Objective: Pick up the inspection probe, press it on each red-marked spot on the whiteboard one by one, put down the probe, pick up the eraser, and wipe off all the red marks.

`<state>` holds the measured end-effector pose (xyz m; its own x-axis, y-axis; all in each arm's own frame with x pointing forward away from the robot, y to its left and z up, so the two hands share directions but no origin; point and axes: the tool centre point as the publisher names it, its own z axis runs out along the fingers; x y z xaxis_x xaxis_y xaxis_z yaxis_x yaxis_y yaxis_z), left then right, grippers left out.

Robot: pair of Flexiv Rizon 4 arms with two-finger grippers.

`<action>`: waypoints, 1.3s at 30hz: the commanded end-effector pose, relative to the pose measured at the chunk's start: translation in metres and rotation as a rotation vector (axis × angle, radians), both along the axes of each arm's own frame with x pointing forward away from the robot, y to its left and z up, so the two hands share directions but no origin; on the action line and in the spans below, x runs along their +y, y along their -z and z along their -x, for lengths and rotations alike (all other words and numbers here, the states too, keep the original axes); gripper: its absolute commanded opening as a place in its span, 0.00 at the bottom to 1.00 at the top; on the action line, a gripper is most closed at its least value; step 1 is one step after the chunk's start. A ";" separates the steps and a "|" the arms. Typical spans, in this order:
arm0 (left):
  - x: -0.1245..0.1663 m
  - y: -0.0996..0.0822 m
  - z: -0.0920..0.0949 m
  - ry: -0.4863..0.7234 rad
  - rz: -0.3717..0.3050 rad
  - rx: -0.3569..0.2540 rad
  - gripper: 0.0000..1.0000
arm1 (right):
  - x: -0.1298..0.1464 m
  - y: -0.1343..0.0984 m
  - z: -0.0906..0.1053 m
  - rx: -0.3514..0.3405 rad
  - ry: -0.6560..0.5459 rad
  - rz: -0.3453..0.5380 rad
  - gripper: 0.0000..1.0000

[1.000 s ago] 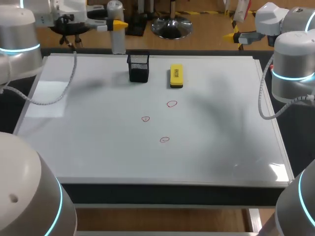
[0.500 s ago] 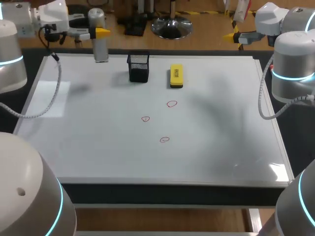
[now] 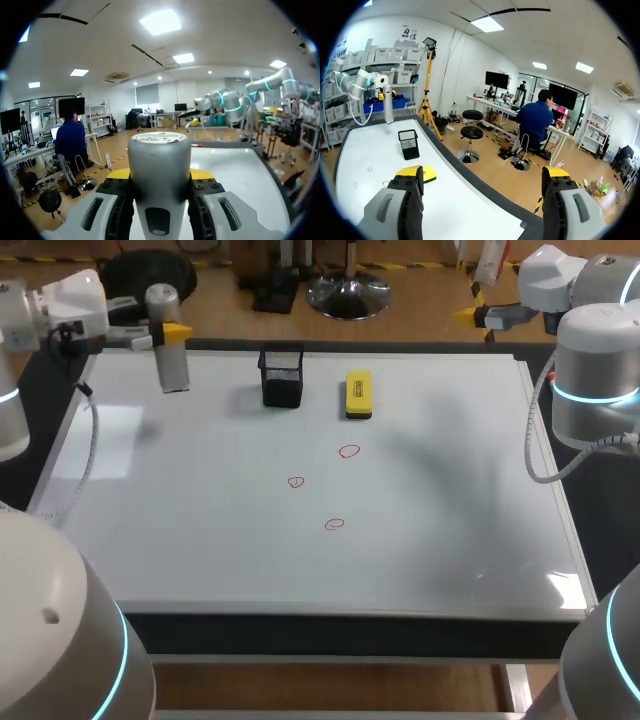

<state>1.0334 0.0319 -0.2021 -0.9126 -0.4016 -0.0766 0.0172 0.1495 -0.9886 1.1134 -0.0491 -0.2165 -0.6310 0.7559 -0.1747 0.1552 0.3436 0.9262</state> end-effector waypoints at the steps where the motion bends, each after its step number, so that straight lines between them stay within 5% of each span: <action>1: 0.007 0.001 0.015 -0.073 0.007 -0.022 0.00 | 0.000 0.000 0.000 0.001 -0.001 0.001 1.00; 34: 0.020 0.011 0.024 -0.119 0.003 -0.008 0.00 | 0.000 0.000 0.000 0.001 -0.001 0.001 1.00; 39: 0.020 0.011 0.024 -0.119 0.003 -0.008 0.00 | 0.016 0.007 -0.003 0.047 -0.186 0.141 1.00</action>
<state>1.0104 0.0528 -0.2139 -0.8599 -0.5041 -0.0799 0.0049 0.1484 -0.9889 1.1077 -0.0329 -0.2258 -0.6889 0.6872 -0.2306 0.1055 0.4098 0.9060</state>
